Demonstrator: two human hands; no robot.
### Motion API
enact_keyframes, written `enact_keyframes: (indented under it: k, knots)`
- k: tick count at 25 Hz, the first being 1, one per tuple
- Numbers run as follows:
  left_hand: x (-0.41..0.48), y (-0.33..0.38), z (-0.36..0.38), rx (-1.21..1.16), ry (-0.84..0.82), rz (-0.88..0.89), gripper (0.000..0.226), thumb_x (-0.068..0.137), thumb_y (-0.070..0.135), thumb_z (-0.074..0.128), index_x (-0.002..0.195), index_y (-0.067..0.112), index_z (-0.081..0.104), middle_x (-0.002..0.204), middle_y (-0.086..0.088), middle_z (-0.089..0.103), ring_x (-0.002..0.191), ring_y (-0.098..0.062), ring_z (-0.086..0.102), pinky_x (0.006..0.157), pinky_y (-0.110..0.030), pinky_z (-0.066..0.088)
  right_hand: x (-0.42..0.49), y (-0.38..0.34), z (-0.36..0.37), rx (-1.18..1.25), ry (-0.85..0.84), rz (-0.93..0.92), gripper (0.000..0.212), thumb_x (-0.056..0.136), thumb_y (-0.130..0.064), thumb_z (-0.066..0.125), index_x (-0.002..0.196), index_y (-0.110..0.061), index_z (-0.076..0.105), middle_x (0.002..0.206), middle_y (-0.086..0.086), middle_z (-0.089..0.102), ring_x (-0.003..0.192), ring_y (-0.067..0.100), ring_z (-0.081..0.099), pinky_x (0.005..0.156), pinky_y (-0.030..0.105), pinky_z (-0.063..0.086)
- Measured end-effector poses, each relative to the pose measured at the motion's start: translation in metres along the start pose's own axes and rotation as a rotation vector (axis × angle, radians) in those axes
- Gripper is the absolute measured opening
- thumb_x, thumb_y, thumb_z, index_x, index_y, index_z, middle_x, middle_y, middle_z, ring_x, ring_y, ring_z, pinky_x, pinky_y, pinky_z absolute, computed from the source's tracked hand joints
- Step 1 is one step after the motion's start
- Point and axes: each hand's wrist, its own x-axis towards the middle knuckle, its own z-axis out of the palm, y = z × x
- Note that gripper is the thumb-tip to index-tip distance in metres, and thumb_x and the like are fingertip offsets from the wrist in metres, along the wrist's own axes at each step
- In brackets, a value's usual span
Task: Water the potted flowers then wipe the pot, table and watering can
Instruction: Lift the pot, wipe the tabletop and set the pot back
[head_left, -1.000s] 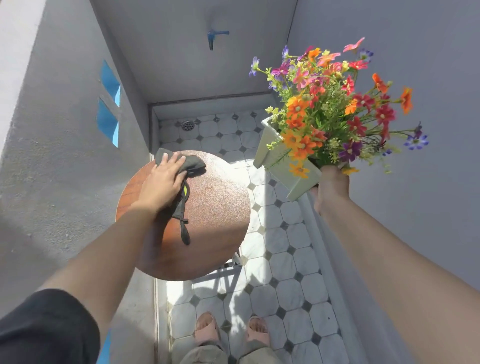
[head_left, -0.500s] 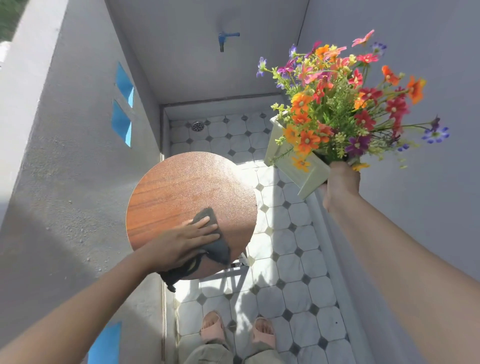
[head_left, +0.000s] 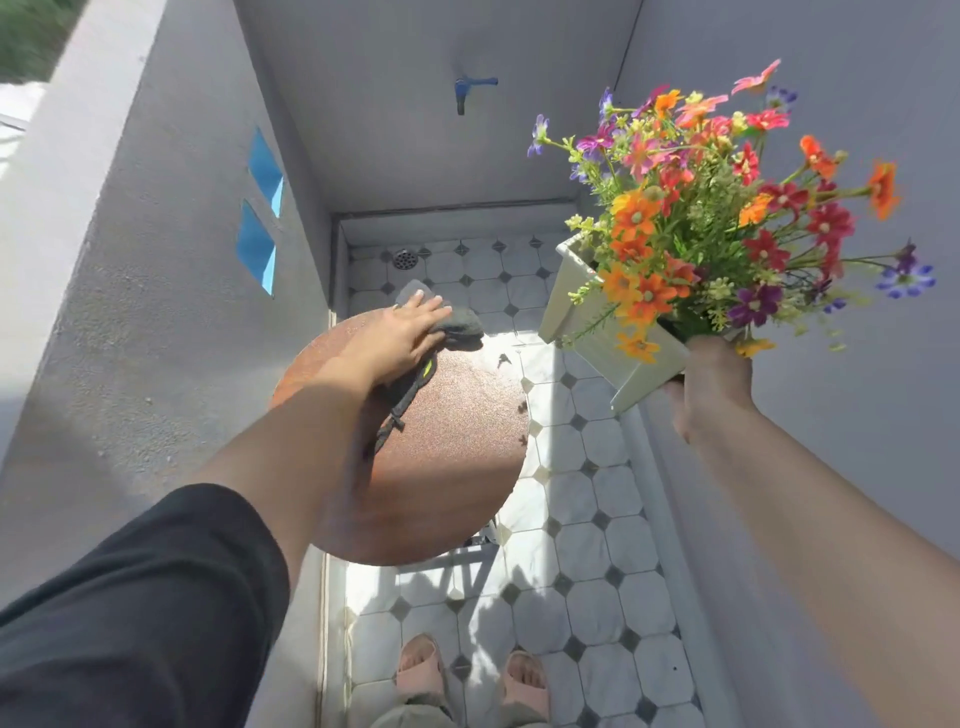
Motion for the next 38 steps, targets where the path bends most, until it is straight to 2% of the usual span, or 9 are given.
enact_keyframes:
  k: [6, 15, 17, 21, 23, 25, 27, 30, 38]
  knots:
    - [-0.025, 0.1, 0.025, 0.058, -0.185, 0.527, 0.044, 0.099, 0.029, 0.04, 0.139, 0.011, 0.045, 0.147, -0.009, 0.042, 0.141, -0.03, 0.027, 0.111, -0.045, 0.03, -0.004, -0.009, -0.016, 0.019, 0.008, -0.021, 0.037, 0.08, -0.018, 0.051, 0.116, -0.019, 0.058, 0.112, 0.002, 0.066, 0.088, 0.017, 0.062, 0.085, 0.037, 0.054]
    - [-0.169, 0.12, 0.056, -0.011, -0.232, 0.815, 0.035, 0.097, 0.028, 0.042, 0.121, 0.008, 0.058, 0.112, -0.013, 0.069, 0.107, -0.03, 0.064, 0.091, -0.042, 0.052, -0.029, -0.03, -0.029, -0.006, -0.024, -0.051, 0.034, 0.085, -0.013, 0.049, 0.118, -0.012, 0.056, 0.103, 0.005, 0.062, 0.079, 0.018, 0.056, 0.088, 0.037, 0.053]
    - [-0.2, 0.123, 0.047, -0.105, -0.277, 0.683, 0.034, 0.098, 0.033, 0.041, 0.121, 0.013, 0.056, 0.1, -0.009, 0.069, 0.087, -0.025, 0.065, 0.074, -0.035, 0.054, -0.037, -0.032, -0.028, -0.041, -0.056, -0.088, 0.032, 0.085, -0.012, 0.049, 0.116, -0.01, 0.056, 0.105, 0.006, 0.061, 0.08, 0.018, 0.056, 0.085, 0.035, 0.053]
    - [-0.216, 0.109, 0.002, -0.698, 0.008, -0.138, 0.03, 0.096, 0.04, 0.045, 0.125, 0.04, 0.053, 0.106, 0.006, 0.069, 0.095, -0.01, 0.063, 0.083, -0.027, 0.049, -0.054, -0.033, -0.017, -0.158, -0.152, -0.155, 0.031, 0.085, -0.013, 0.048, 0.115, -0.009, 0.053, 0.108, 0.006, 0.059, 0.085, 0.02, 0.058, 0.083, 0.036, 0.054]
    - [-0.207, 0.081, -0.023, -1.083, 0.196, -0.48, 0.031, 0.091, 0.041, 0.055, 0.119, 0.029, 0.058, 0.112, -0.002, 0.066, 0.107, -0.019, 0.06, 0.093, -0.035, 0.048, -0.064, -0.032, -0.009, -0.197, -0.196, -0.152, 0.031, 0.084, -0.014, 0.049, 0.114, -0.009, 0.056, 0.106, 0.008, 0.063, 0.08, 0.019, 0.06, 0.076, 0.035, 0.056]
    - [-0.2, 0.055, -0.046, -1.383, 0.288, -0.645, 0.061, 0.074, 0.057, 0.067, 0.118, 0.015, 0.057, 0.119, -0.017, 0.061, 0.112, -0.032, 0.058, 0.097, -0.05, 0.047, -0.076, -0.028, 0.001, -0.242, -0.266, -0.161, 0.014, 0.085, -0.011, 0.049, 0.095, -0.006, 0.057, 0.096, 0.009, 0.063, 0.076, 0.019, 0.06, 0.064, 0.028, 0.054]
    - [-0.195, 0.043, -0.066, -1.514, 0.383, -0.688, 0.069, 0.068, 0.057, 0.072, 0.117, 0.013, 0.05, 0.112, -0.017, 0.058, 0.096, -0.03, 0.062, 0.086, -0.048, 0.053, -0.091, -0.019, 0.012, -0.301, -0.346, -0.179, 0.009, 0.086, -0.009, 0.048, 0.08, -0.011, 0.054, 0.089, 0.009, 0.059, 0.072, 0.02, 0.058, 0.065, 0.03, 0.05]
    - [-0.177, 0.045, -0.09, -1.409, 0.489, -0.676, 0.042, 0.087, 0.037, 0.063, 0.125, 0.028, 0.046, 0.099, -0.006, 0.059, 0.077, -0.017, 0.061, 0.06, -0.027, 0.054, -0.108, -0.005, 0.028, -0.372, -0.494, -0.234, 0.015, 0.089, -0.008, 0.047, 0.076, -0.017, 0.048, 0.091, 0.007, 0.05, 0.064, 0.014, 0.05, 0.074, 0.036, 0.049]
    - [-0.213, 0.04, -0.067, -1.186, 0.497, -0.357, 0.026, 0.097, 0.038, 0.045, 0.108, 0.027, 0.066, 0.095, 0.008, 0.068, 0.089, -0.007, 0.062, 0.078, -0.021, 0.052, -0.153, 0.065, 0.055, -0.463, -0.576, -0.238, 0.015, 0.084, -0.012, 0.044, 0.069, -0.012, 0.043, 0.085, 0.012, 0.048, 0.081, 0.026, 0.05, 0.064, 0.038, 0.041]
